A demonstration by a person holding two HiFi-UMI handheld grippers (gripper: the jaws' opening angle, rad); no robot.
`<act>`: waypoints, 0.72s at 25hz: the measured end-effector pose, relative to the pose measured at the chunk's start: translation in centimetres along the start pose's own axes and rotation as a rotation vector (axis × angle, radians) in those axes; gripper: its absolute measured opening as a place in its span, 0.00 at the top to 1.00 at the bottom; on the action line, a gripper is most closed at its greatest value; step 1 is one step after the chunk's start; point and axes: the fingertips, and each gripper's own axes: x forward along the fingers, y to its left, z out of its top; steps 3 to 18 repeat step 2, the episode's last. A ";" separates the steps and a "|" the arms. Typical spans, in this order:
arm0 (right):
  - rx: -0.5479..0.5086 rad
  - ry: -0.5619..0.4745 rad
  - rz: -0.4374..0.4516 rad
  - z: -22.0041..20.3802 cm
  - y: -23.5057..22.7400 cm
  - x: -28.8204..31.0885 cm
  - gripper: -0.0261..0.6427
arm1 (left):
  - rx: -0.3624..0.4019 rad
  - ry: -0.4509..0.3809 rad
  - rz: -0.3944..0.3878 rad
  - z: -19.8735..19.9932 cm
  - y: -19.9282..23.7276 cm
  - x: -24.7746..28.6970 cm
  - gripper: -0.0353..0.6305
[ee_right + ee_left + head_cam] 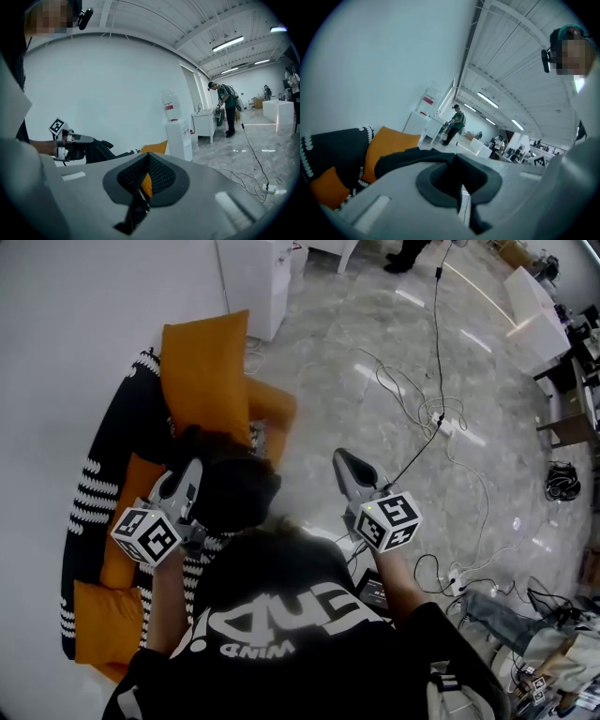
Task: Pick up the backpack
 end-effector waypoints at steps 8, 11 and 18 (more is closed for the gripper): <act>0.000 0.004 0.008 -0.1 0.2 0.4 0.96 | -0.008 0.002 0.009 -0.1 0.4 -0.4 0.94; 0.000 0.004 0.008 -0.1 0.2 0.4 0.96 | -0.008 0.002 0.009 -0.1 0.4 -0.4 0.94; 0.000 0.004 0.008 -0.1 0.2 0.4 0.96 | -0.008 0.002 0.009 -0.1 0.4 -0.4 0.94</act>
